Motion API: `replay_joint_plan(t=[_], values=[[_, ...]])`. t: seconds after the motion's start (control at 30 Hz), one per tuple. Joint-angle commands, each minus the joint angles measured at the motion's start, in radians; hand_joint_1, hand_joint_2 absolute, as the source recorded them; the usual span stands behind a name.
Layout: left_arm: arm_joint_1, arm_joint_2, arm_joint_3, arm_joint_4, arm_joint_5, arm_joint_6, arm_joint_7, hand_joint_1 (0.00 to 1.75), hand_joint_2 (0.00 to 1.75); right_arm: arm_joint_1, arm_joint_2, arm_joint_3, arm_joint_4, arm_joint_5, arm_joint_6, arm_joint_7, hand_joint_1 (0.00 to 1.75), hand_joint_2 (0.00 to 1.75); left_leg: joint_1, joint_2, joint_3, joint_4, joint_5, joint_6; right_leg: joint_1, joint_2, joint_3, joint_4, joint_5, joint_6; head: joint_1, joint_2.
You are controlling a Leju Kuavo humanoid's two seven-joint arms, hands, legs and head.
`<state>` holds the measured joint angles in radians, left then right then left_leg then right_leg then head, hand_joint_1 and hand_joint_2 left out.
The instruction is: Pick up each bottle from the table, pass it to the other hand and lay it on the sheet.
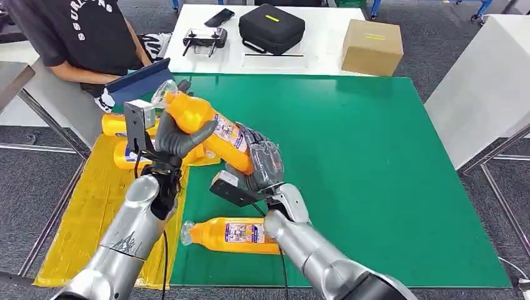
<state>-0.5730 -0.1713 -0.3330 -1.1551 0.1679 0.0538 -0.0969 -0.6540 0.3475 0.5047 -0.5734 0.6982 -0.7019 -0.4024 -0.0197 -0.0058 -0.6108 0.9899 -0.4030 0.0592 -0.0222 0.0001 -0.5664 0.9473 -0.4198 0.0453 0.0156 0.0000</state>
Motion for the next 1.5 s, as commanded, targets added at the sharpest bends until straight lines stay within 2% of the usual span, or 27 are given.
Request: replay_joint_plan(t=[0.03,0.67,0.7,0.73,0.77,0.8,1.5], values=[[-0.088,0.003,0.007,0.061,0.002,-0.003,0.013,0.00,1.75,-0.006,0.002,0.030,-0.077,0.095,0.004,0.003,1.75,1.75,0.002,-0.001,0.002,0.002,-0.002,-0.005,0.002,-0.001,0.003,0.001,-0.002,-0.003,0.000,0.000],[-0.085,0.002,0.014,0.064,0.012,-0.015,0.013,0.00,1.75,-0.011,0.002,0.060,-0.092,0.111,0.004,0.025,1.75,1.75,0.002,0.000,0.003,0.001,-0.002,-0.005,0.002,0.000,0.004,0.001,-0.002,-0.003,0.000,0.000],[-0.084,0.002,0.014,0.063,0.013,-0.017,0.013,0.17,1.75,-0.011,0.002,0.061,-0.093,0.112,0.004,0.025,1.75,1.75,0.002,0.001,0.005,0.002,-0.003,-0.006,0.002,0.000,0.005,0.001,-0.003,-0.004,0.000,0.000],[-0.083,0.002,0.013,0.063,0.014,-0.020,0.013,1.36,1.75,-0.010,0.002,0.062,-0.096,0.109,0.004,0.024,1.75,1.75,0.001,0.001,0.003,0.001,-0.002,-0.004,0.001,0.000,0.003,0.000,-0.002,-0.003,0.000,0.000],[-0.081,0.002,0.013,0.062,0.017,-0.025,0.014,1.66,1.75,-0.011,0.002,0.064,-0.098,0.106,0.004,0.024,1.75,1.75,0.002,0.001,0.004,0.001,-0.002,-0.005,0.001,0.000,0.004,0.001,-0.002,-0.003,0.000,0.000],[-0.081,0.004,0.014,0.061,0.020,-0.028,0.014,1.73,1.75,-0.012,0.002,0.066,-0.099,0.103,0.004,0.026,1.75,1.75,0.001,0.000,0.002,0.001,-0.001,-0.004,0.001,0.000,0.002,0.000,-0.001,-0.002,0.000,0.000],[-0.069,0.006,0.014,0.070,0.042,-0.051,0.013,1.75,1.75,-0.002,0.002,0.039,-0.126,0.148,0.004,0.037,1.75,1.75,0.001,0.000,0.003,0.000,-0.001,-0.004,0.001,0.000,0.003,0.000,-0.001,-0.002,0.000,0.000]])
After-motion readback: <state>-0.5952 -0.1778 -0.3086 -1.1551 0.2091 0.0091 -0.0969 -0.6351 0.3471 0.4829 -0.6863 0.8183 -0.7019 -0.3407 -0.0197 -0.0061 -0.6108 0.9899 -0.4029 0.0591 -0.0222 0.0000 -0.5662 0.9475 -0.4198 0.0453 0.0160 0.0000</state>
